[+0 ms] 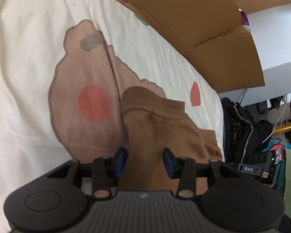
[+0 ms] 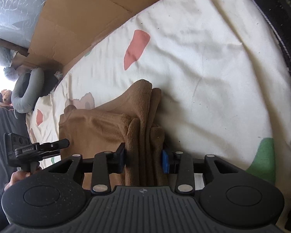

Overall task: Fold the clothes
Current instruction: 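Grasp the folded brown shirt end with the left tool while the right tool grasps beside it, then lift the folded brown shirt off the bed with both tools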

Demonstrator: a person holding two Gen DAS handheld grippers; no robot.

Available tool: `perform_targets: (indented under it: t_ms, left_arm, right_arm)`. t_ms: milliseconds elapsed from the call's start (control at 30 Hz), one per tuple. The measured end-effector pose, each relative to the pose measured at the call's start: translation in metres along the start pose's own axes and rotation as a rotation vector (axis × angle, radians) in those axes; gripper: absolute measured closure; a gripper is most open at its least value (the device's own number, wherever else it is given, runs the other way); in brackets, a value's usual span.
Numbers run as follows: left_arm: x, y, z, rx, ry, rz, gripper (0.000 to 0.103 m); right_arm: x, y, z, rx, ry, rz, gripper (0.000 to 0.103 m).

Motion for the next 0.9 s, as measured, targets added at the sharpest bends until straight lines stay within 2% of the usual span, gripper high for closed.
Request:
perform_targets:
  t_ms: [67,100,167,200,500,700,900]
  left_arm:
    - [0.004,0.001,-0.001,-0.01,-0.007,0.002,0.075]
    - [0.007,0.001,-0.001,-0.009,0.001,-0.002,0.087]
    - [0.011,0.001,0.002,-0.001,0.021,-0.004,0.089]
    - [0.011,0.001,0.005,0.004,0.03,-0.001,0.091]
    - [-0.005,-0.005,0.05,0.057,0.113,0.01,0.094]
    - [-0.026,-0.017,0.084,0.068,0.177,0.025,0.094]
    - [-0.046,-0.027,0.119,0.073,0.209,0.022,0.094]
  right_arm:
    - [0.003,0.001,-0.001,-0.006,0.01,0.006,0.065]
    - [0.004,0.002,-0.003,-0.018,0.01,0.007,0.066]
    - [0.004,0.003,-0.007,-0.034,0.004,0.006,0.08]
    - [0.004,0.003,-0.008,-0.036,0.004,0.004,0.08]
    - [-0.018,-0.001,-0.029,-0.084,-0.038,0.048,0.084]
    - [-0.046,-0.008,-0.052,-0.138,-0.052,0.062,0.085]
    - [-0.076,-0.019,-0.078,-0.21,-0.059,0.065,0.085]
Point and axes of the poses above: each gripper's, at about its wrist camera, not at the fingertips, and x roughly the way its jaws point, z to its right, y to its top, the point moved 1 cm from there along x, roughly the way its jaws point, and after that the axes turned 8 degrees about -y, right-handed, at the moved point
